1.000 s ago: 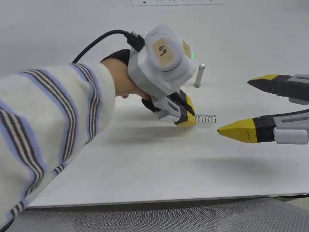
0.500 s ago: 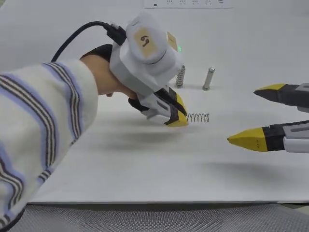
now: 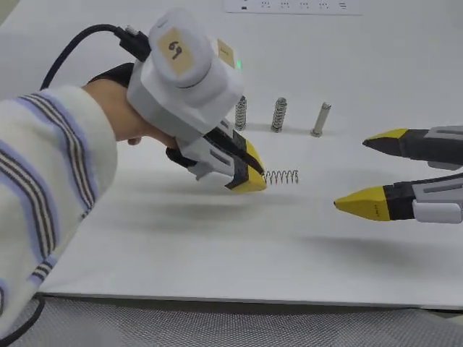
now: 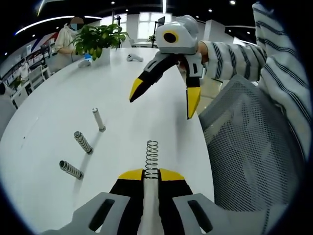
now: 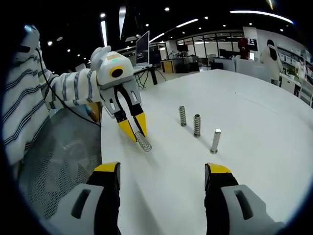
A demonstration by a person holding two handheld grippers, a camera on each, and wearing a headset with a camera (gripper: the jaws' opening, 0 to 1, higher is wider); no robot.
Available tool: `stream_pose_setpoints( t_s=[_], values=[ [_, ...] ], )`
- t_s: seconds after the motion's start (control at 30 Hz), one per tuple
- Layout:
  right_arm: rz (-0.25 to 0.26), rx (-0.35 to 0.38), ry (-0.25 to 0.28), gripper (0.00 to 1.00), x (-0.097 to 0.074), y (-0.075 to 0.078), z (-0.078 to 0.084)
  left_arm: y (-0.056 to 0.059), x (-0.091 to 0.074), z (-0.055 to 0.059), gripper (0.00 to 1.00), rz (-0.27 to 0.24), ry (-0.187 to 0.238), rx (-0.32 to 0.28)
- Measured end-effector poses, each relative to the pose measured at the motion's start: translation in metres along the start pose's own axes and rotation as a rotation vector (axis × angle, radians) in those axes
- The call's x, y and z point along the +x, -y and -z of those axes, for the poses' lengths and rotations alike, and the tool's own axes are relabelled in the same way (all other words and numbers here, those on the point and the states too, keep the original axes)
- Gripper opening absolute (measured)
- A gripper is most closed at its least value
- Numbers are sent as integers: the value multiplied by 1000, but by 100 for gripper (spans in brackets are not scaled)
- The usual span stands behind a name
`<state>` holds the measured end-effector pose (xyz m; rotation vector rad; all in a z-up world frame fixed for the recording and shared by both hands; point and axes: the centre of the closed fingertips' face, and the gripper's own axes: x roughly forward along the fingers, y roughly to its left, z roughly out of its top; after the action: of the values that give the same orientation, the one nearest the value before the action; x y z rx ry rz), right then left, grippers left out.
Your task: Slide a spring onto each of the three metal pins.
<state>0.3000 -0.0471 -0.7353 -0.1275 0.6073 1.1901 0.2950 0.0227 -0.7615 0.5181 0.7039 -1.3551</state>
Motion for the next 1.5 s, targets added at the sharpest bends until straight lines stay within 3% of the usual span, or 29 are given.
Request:
stream_pose_setpoints(
  t_s=[0.07,0.43,0.67,0.93,1.03,1.13,1.5],
  values=[
    [-55,-5,17,64,3,-9,-6,-1,-2,3,2,-7,-2,-13],
    [-151,-69,-19,54,25,-22,-11,2,-10,7,2,-15,7,-44],
    [-195,-116,-53,41,34,-27,-12,3,-9,4,2,-14,10,-62],
    [-240,-144,-77,31,39,-33,-9,5,-7,-5,2,-10,42,-77],
    [-242,-140,-78,32,41,-34,-9,6,-8,-7,2,-4,54,-75],
    [-277,-141,-84,36,42,-40,-8,6,-8,-9,2,-2,61,-73],
    [-314,-154,-100,26,50,-46,-5,11,-4,-4,2,27,56,-65]
  ],
)
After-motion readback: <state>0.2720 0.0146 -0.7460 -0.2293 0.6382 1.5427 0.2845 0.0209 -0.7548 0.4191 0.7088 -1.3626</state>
